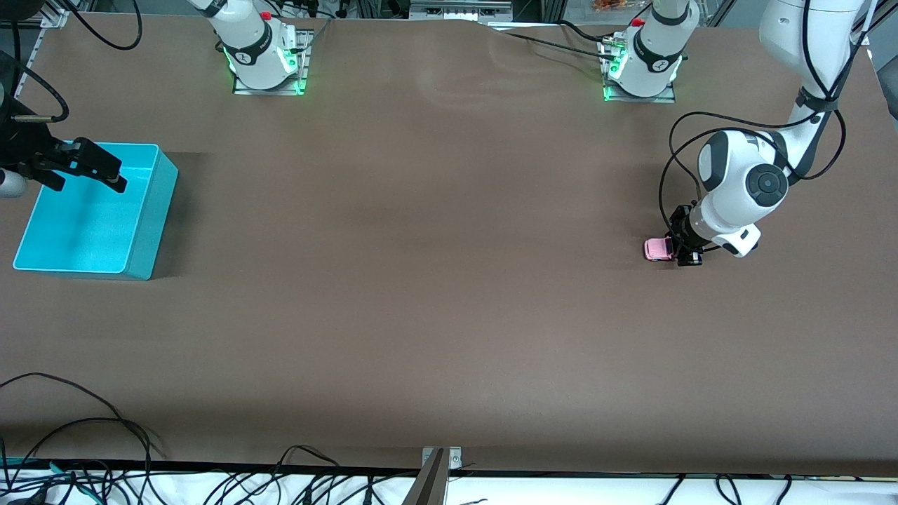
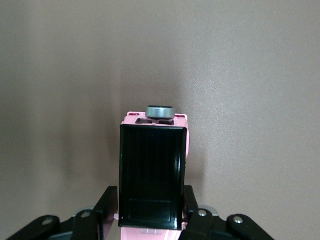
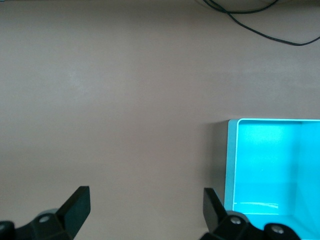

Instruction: Wind and store pink jeep toy

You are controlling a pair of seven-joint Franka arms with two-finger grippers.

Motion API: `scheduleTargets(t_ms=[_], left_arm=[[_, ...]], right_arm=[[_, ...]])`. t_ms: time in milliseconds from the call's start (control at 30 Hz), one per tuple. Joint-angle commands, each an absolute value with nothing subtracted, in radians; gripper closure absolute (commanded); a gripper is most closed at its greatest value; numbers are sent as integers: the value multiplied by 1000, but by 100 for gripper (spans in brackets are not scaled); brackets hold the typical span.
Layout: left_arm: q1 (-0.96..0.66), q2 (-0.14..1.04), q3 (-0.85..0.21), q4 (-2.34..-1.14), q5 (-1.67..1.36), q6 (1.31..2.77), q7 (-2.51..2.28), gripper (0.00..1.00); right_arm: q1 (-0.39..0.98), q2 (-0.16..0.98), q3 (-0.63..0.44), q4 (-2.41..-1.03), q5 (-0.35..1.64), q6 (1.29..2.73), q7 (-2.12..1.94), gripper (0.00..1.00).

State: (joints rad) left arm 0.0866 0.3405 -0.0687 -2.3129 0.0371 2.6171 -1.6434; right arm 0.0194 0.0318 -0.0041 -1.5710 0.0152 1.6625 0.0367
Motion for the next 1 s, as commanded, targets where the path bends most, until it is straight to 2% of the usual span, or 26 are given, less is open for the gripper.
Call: scheduleTargets(t_ms=[0, 434, 968], left_arm=[[92, 336, -69, -2312, 67, 2620, -1672, 78], [113, 376, -69, -2292, 75, 2625, -1664, 78], [229, 390, -72, -2284, 182, 2626, -1644, 78]], right_arm=[[18, 38, -2, -1548, 11, 1651, 40, 0], [18, 38, -2, -1548, 12, 1651, 40, 0], [20, 38, -2, -1548, 11, 1652, 40, 0]])
